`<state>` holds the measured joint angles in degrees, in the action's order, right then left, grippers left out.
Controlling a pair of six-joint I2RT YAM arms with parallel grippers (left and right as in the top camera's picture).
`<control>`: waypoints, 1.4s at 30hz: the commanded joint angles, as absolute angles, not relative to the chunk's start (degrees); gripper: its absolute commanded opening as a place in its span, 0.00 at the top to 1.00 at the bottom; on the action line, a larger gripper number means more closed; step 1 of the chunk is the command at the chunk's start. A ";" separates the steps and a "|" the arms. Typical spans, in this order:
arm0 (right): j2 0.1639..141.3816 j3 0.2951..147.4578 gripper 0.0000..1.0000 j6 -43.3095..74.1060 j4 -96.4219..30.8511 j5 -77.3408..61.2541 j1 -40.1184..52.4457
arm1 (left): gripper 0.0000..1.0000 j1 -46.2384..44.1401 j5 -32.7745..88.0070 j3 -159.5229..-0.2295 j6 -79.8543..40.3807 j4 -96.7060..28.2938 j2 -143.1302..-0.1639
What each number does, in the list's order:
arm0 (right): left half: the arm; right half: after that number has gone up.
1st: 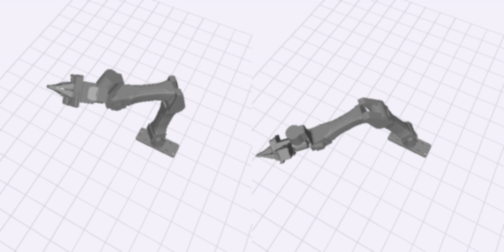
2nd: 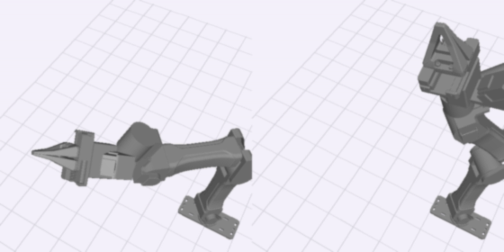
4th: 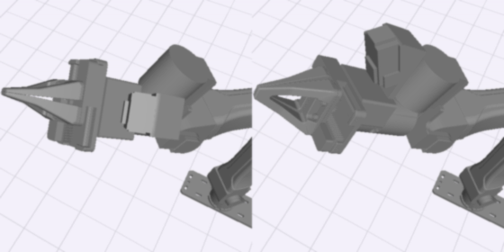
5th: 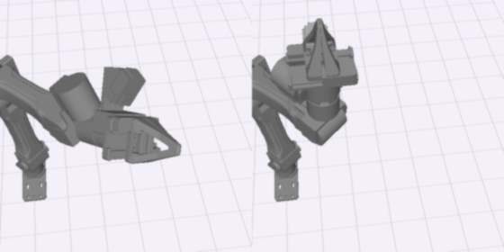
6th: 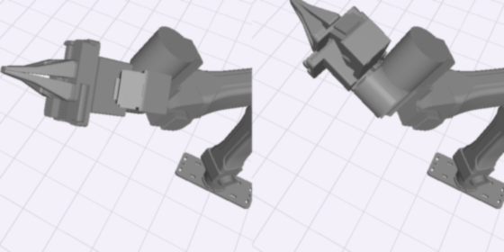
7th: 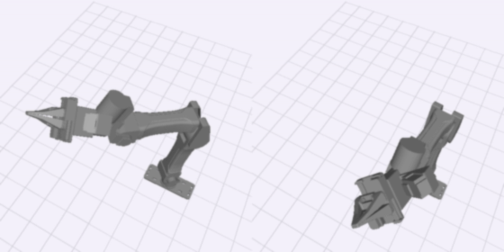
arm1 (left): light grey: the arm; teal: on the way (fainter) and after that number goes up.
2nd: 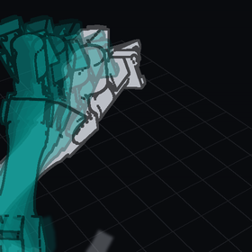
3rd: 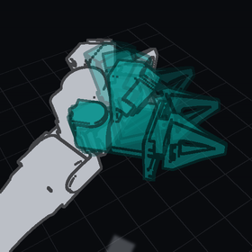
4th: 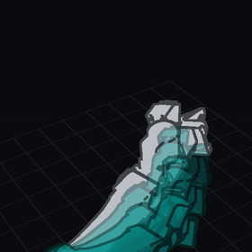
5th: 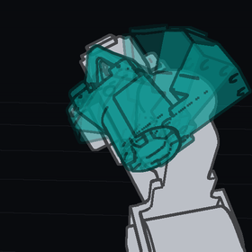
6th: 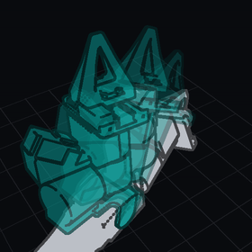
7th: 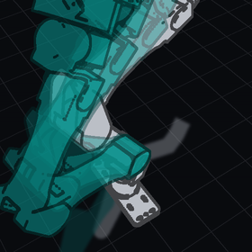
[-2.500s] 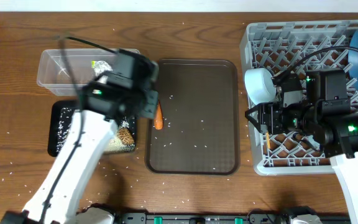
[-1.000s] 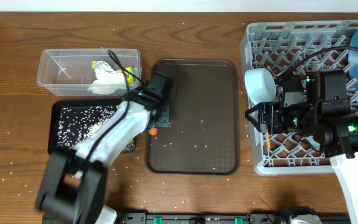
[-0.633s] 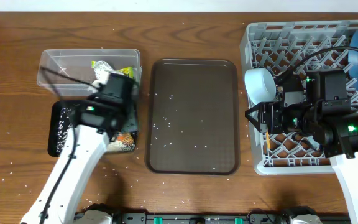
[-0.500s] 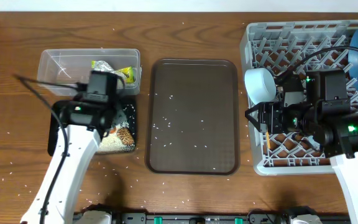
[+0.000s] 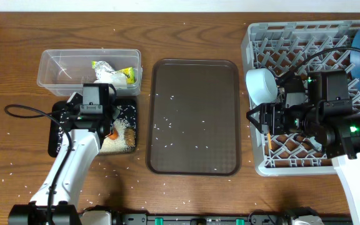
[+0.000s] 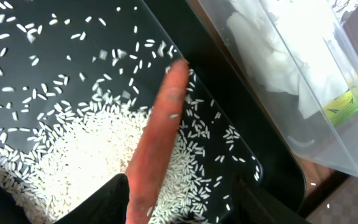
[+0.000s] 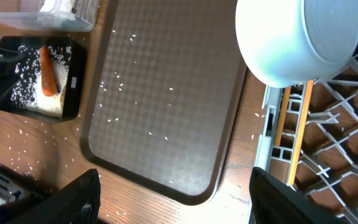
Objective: Sort waste into correct bins and load items into the dishwasher rack
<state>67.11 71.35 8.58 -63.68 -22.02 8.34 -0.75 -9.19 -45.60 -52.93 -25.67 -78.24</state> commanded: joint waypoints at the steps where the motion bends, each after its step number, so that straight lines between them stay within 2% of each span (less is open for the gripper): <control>1: 67.02 71.44 0.30 9.19 -63.92 -22.09 9.19 | 0.46 -0.49 -9.34 -46.04 -51.92 -26.11 -77.30; 9: 66.98 71.44 0.30 9.17 -62.37 -22.09 9.19 | 0.47 -0.58 3.44 -48.93 -31.24 -32.53 -66.78; 15: 66.92 71.46 0.32 9.19 -57.52 -22.09 9.19 | 0.47 -2.96 17.41 -54.08 -6.81 -43.70 -56.03; 19: 65.98 71.53 0.32 9.15 -55.86 -22.65 9.19 | 0.46 -4.93 17.80 -57.34 3.27 -53.60 -51.13; 24: 60.84 71.57 0.33 8.05 -53.98 -22.94 9.26 | 0.39 -5.28 17.72 -61.80 4.51 -58.67 -47.13; 26: 57.56 71.57 0.32 7.33 -53.36 -22.92 9.61 | 0.31 -5.28 16.88 -62.22 4.47 -57.78 -45.60; 27: 55.51 71.57 0.31 6.66 -53.34 -22.92 9.80 | 0.13 -5.28 16.88 -62.22 4.49 -57.67 -45.04; 28: 54.04 71.57 0.31 6.22 -53.39 -22.92 9.82 | 0.02 -5.28 16.88 -62.22 4.49 -57.65 -44.71; 31: 48.73 71.57 0.23 5.45 -54.02 -22.90 9.82 | 0.02 -5.28 16.91 -62.17 4.49 -57.65 -44.82; 32: 47.31 71.57 0.01 5.50 -54.06 -22.92 9.82 | 0.02 -5.28 16.91 -62.15 4.49 -57.78 -44.86; 42: 38.98 71.57 0.01 8.12 -54.02 -22.94 9.82 | 0.02 -5.28 16.91 -62.13 4.47 -57.82 -45.23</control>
